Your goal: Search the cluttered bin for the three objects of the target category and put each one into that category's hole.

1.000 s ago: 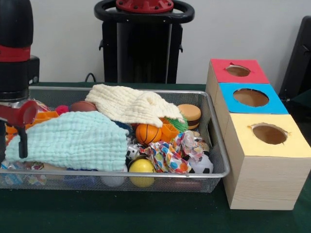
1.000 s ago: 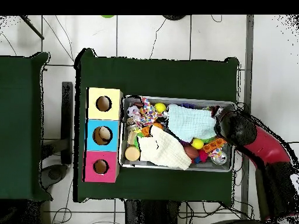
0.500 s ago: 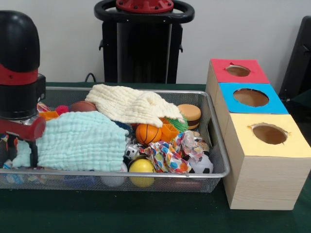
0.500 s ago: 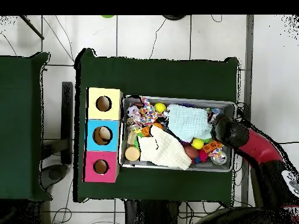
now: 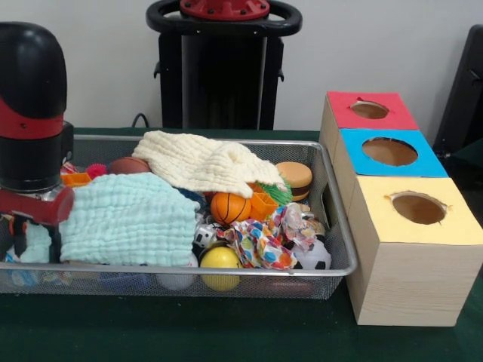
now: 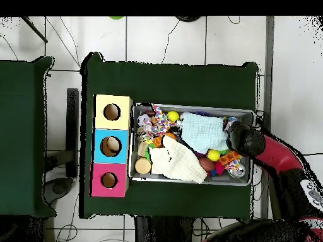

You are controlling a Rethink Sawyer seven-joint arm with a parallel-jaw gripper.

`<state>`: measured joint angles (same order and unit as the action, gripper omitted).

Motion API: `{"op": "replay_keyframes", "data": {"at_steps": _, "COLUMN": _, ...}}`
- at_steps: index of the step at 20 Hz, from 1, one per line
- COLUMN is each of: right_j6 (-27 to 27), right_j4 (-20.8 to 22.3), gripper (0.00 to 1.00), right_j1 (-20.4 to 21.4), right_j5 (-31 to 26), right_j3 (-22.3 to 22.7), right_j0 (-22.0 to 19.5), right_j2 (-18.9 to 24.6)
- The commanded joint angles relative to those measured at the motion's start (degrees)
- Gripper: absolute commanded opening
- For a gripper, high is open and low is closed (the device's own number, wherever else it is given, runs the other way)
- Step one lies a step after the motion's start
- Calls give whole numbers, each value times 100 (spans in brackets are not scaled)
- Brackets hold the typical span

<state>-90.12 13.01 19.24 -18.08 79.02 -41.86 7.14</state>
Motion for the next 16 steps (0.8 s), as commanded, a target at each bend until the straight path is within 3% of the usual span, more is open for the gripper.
{"op": "replay_keyframes", "data": {"at_steps": 1, "right_j6": 403, "right_j4": 384, "gripper": 100, "right_j1": -437, "right_j5": -1168, "right_j3": -54, "right_j0": 250, "right_j2": 153}}
{"op": "replay_keyframes", "data": {"at_steps": 6, "right_j6": 129, "right_j4": 245, "gripper": 100, "right_j1": -109, "right_j5": -1435, "right_j3": 632, "right_j0": 368, "right_j2": 168}}
{"op": "replay_keyframes", "data": {"at_steps": 16, "right_j6": -220, "right_j4": -24, "gripper": 100, "right_j1": 146, "right_j5": -1655, "right_j3": 1242, "right_j0": 563, "right_j2": 324}}
